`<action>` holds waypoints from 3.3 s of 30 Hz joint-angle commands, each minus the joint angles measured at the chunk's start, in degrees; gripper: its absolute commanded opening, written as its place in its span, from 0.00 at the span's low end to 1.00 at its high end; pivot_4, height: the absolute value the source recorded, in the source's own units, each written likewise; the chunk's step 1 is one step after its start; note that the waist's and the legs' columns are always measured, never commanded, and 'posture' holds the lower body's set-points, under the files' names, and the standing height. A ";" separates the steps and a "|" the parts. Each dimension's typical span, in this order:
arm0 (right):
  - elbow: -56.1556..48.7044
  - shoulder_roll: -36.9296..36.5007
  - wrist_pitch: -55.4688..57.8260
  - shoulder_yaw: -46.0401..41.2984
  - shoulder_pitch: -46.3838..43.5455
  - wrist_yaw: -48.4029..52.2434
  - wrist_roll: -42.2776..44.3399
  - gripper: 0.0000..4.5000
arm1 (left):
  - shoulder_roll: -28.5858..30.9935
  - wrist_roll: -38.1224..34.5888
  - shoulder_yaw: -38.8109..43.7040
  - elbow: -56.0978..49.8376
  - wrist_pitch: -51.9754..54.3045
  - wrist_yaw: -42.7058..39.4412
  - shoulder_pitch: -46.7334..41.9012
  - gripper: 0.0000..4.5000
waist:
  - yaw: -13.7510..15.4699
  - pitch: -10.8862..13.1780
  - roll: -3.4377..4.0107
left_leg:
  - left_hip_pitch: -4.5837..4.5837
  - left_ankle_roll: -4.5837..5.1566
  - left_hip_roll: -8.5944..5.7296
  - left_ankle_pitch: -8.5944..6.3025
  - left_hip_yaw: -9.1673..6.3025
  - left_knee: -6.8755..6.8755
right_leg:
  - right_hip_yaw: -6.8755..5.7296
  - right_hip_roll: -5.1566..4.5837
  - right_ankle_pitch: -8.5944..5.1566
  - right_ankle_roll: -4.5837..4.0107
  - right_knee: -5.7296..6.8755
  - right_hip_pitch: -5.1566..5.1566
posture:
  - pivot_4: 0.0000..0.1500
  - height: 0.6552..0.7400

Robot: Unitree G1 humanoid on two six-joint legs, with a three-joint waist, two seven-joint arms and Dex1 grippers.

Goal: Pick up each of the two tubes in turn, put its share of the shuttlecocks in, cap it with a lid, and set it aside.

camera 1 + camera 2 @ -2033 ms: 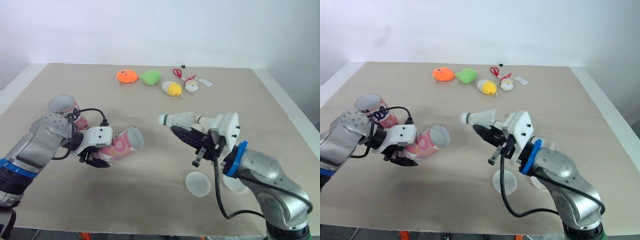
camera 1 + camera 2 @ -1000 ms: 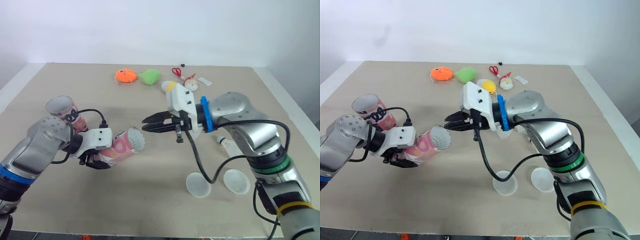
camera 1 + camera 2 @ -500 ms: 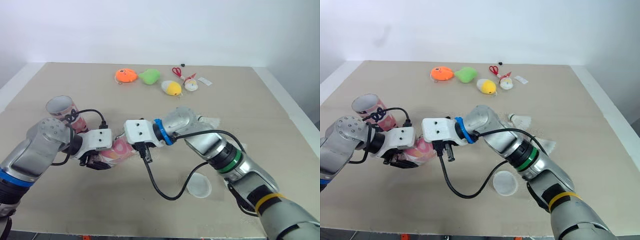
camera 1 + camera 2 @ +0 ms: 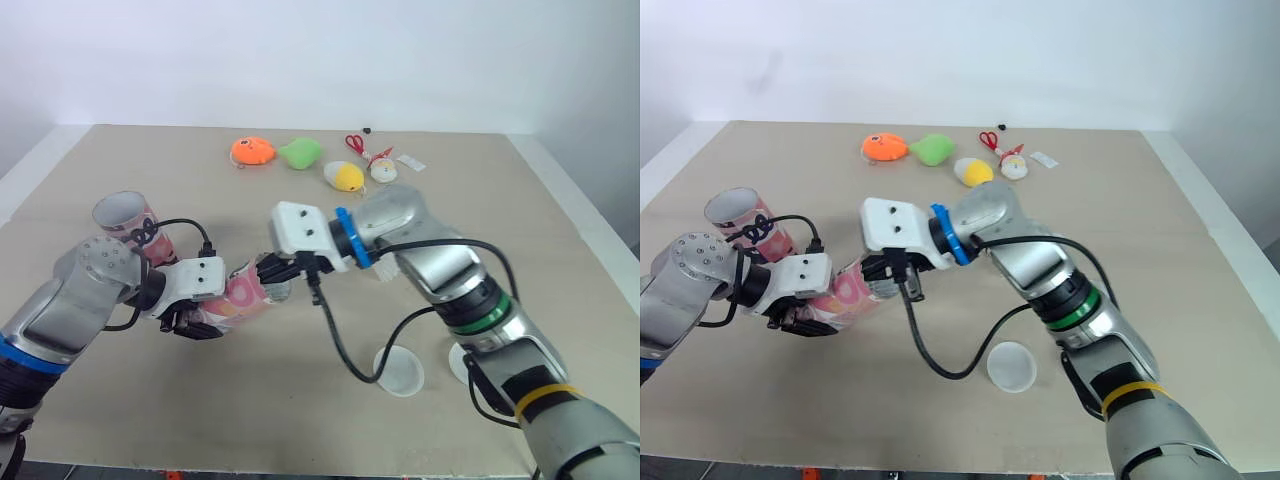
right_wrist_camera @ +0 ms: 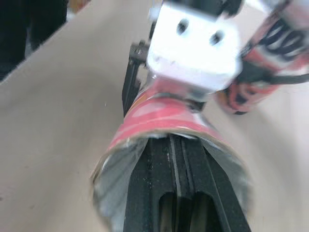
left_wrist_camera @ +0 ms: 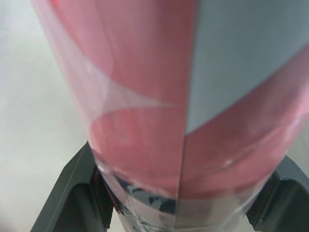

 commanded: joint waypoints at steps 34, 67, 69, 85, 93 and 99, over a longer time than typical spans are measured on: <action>-14.85 -32.48 1.80 -15.82 39.92 -4.11 6.42 0.99 | -38.77 -7.36 6.79 28.11 -39.84 27.46 15.24 0.65 | -0.25 0.05 -0.15 | -0.37 0.51 -0.31 -0.03 -0.22 0.41 | 0.28 -0.04 0.32 0.52 -0.11 -0.22 | 1.00 1.00; -9.39 -17.01 13.22 -16.16 0.65 -7.64 14.87 0.01 | -39.49 -8.37 4.34 32.70 -36.82 25.12 15.51 0.65 | -0.23 -0.81 0.51 | 0.64 0.42 -0.83 -0.13 -0.51 -0.05 | 0.72 -0.15 0.39 0.66 -0.68 0.41 | 1.00 1.00; -7.48 -14.50 11.99 -12.84 -3.29 -8.63 11.91 0.01 | -39.61 -8.23 4.37 33.24 -37.08 25.33 15.03 0.65 | -0.22 -0.85 0.59 | 0.59 0.42 -0.82 -0.16 -0.42 -0.12 | 0.75 -0.19 0.41 0.64 -0.82 0.36 | 1.00 1.00; 2.52 -8.08 0.84 0.31 -7.90 -7.43 -4.05 0.01 | -39.33 -8.10 4.44 32.13 -37.24 27.21 16.58 0.65 | -0.19 -0.86 0.57 | 0.23 0.45 -0.89 -0.16 -0.32 -0.03 | 0.66 -0.38 0.55 0.71 -1.00 0.27 | 1.00 1.00; 1.78 -8.15 -1.15 0.99 -7.72 -5.91 -7.10 0.01 | -39.35 -8.00 4.10 32.39 -37.14 27.41 16.02 0.65 | -0.20 -0.86 0.57 | 0.23 0.45 -0.89 -0.16 -0.31 -0.05 | 0.66 -0.40 0.55 0.72 -1.02 0.19 | 1.00 1.00; 1.74 -8.57 -3.28 1.51 -7.49 -5.17 -10.02 0.01 | -39.24 -7.94 4.00 32.54 -37.15 27.37 15.81 0.65 | -0.19 -0.86 0.57 | 0.23 0.45 -0.90 -0.17 -0.31 -0.05 | 0.66 -0.43 0.55 0.72 -1.05 0.17 | 1.00 1.00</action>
